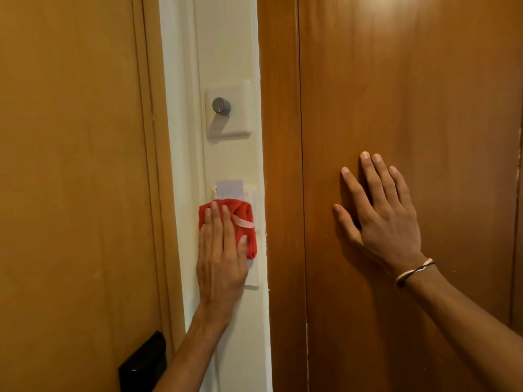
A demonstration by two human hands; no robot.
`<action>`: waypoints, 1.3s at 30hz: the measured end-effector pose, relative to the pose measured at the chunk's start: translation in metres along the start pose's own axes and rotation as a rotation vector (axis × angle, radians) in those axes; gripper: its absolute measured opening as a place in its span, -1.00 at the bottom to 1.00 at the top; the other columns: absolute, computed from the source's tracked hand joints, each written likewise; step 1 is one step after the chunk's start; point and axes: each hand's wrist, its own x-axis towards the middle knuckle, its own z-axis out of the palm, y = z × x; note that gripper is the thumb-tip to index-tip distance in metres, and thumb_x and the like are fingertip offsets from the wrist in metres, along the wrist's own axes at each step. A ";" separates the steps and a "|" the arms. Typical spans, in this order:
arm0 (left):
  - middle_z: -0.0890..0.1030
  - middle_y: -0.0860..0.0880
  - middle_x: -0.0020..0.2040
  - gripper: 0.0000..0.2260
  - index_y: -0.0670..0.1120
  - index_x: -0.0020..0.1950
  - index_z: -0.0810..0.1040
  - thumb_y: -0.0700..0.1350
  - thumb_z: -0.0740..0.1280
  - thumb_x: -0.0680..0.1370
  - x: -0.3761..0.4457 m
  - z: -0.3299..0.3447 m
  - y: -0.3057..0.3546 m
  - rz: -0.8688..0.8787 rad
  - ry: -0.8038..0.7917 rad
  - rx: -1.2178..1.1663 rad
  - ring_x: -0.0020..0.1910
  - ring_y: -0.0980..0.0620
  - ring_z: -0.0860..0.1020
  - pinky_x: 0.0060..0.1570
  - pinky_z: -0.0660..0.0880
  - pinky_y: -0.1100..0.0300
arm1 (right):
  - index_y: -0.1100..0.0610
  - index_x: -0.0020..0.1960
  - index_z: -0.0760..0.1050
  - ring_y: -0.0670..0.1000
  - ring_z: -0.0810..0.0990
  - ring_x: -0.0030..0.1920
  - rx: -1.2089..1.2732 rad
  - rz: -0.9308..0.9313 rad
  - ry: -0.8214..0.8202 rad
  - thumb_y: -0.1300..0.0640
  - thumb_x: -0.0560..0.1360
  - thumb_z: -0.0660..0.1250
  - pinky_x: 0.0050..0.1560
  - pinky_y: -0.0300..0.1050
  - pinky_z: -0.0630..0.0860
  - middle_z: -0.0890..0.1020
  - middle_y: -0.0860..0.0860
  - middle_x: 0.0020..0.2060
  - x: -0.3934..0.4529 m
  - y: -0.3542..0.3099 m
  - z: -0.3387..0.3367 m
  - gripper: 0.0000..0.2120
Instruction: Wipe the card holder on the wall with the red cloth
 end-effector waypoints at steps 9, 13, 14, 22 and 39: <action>0.28 -0.24 0.53 -0.52 -0.23 0.54 0.20 -0.05 0.11 0.67 -0.002 0.004 0.004 0.025 0.023 -0.030 0.53 -0.23 0.22 0.43 0.35 -0.20 | 0.08 0.65 0.18 0.20 0.13 0.67 0.002 0.002 0.010 -0.23 0.66 0.09 0.66 0.18 0.11 0.17 0.21 0.66 0.000 0.000 0.001 -0.35; 0.31 -0.24 0.51 -0.50 -0.24 0.53 0.23 0.02 0.03 0.68 0.002 0.002 -0.004 0.001 0.058 -0.095 0.51 -0.22 0.26 0.42 0.35 -0.19 | 0.08 0.65 0.18 0.20 0.12 0.68 -0.003 0.000 0.005 -0.23 0.66 0.09 0.67 0.17 0.10 0.16 0.20 0.66 0.000 0.000 0.001 -0.34; 0.31 -0.24 0.51 -0.50 -0.24 0.53 0.22 0.02 0.04 0.68 0.003 0.002 -0.005 0.011 0.058 -0.077 0.51 -0.23 0.25 0.42 0.35 -0.19 | 0.08 0.65 0.18 0.20 0.13 0.68 -0.003 0.000 0.007 -0.23 0.66 0.09 0.67 0.17 0.10 0.16 0.20 0.66 0.000 0.000 0.001 -0.34; 0.31 -0.22 0.52 -0.51 -0.21 0.53 0.24 0.01 0.13 0.67 0.007 0.000 -0.012 0.236 0.030 0.029 0.52 -0.22 0.25 0.42 0.36 -0.20 | 0.08 0.65 0.18 0.20 0.13 0.67 0.010 0.005 0.006 -0.22 0.66 0.09 0.67 0.18 0.10 0.16 0.21 0.66 -0.001 0.000 0.000 -0.35; 0.34 -0.19 0.50 -0.54 -0.20 0.51 0.25 -0.01 0.09 0.66 -0.015 -0.006 -0.027 0.346 -0.065 0.005 0.50 -0.20 0.30 0.37 0.41 -0.21 | 0.09 0.65 0.19 0.21 0.15 0.67 0.009 0.009 0.010 -0.22 0.66 0.10 0.66 0.18 0.11 0.18 0.22 0.65 0.000 -0.001 -0.001 -0.35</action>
